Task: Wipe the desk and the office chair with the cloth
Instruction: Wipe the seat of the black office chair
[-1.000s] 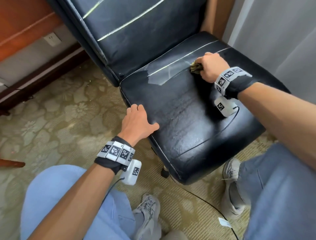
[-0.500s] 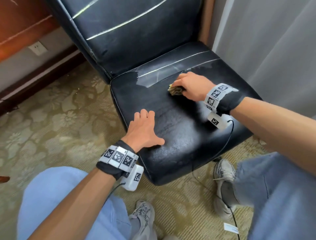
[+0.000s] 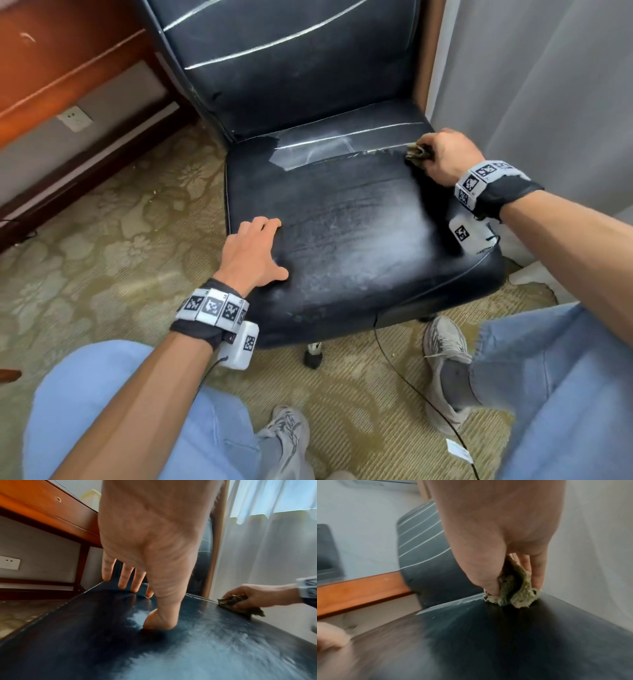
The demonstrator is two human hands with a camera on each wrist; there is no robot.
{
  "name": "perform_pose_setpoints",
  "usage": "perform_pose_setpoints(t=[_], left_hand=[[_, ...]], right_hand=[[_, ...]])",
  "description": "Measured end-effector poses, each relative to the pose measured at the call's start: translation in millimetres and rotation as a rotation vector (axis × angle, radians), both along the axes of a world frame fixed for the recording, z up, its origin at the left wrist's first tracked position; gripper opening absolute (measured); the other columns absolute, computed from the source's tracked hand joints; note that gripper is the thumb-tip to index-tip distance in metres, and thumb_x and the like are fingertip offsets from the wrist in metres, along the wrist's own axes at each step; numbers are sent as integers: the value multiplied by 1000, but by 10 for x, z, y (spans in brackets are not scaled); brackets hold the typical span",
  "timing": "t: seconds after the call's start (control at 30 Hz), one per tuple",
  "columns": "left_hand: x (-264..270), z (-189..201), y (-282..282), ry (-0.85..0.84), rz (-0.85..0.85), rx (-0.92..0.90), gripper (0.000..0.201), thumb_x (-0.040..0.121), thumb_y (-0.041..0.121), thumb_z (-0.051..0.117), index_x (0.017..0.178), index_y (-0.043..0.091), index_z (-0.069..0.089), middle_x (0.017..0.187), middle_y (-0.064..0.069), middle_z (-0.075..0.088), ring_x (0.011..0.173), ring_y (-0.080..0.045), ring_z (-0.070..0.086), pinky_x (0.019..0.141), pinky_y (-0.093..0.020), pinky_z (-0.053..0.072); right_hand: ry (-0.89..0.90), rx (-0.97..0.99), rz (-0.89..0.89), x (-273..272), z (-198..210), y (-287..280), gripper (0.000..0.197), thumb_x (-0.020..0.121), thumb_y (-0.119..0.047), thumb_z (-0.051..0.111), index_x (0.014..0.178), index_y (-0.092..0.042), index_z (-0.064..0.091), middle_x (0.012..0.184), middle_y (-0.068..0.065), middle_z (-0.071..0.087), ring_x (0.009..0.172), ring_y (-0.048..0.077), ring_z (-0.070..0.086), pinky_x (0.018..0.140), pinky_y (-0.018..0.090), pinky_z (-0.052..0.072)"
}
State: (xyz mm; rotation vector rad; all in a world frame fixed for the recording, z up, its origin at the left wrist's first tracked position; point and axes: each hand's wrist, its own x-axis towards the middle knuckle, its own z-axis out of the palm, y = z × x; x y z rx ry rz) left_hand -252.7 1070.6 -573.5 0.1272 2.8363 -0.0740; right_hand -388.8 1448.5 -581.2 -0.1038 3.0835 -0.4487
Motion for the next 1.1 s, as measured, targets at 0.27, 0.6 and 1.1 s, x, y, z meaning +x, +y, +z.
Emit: perform_pose_setpoints(t=[0.27, 0.6, 1.1], left_hand=[[-29, 194, 235, 118, -2, -152, 51, 87, 21, 72, 133, 15, 51, 133, -10, 48, 123, -31, 49, 94, -44, 48], [456, 131, 678, -202, -93, 13, 81, 78, 59, 80, 132, 11, 45, 125, -6, 43, 122, -26, 45, 95, -43, 49], [641, 167, 525, -53, -114, 129, 87, 87, 47, 76, 154, 9, 35, 147, -9, 39, 137, -27, 41, 108, -41, 45]], right_hand=[[-3, 122, 423, 902, -48, -350, 56, 80, -11, 55, 132, -32, 61, 120, 5, 61, 101, 36, 57, 93, 48, 51], [31, 33, 654, 1953, -154, -546, 58, 94, -10, 59, 145, -36, 49, 144, -5, 47, 117, 23, 46, 81, 39, 56], [95, -31, 208, 1680, -144, -25, 56, 88, -2, 56, 137, -29, 59, 128, 1, 60, 108, 29, 52, 92, 50, 52]])
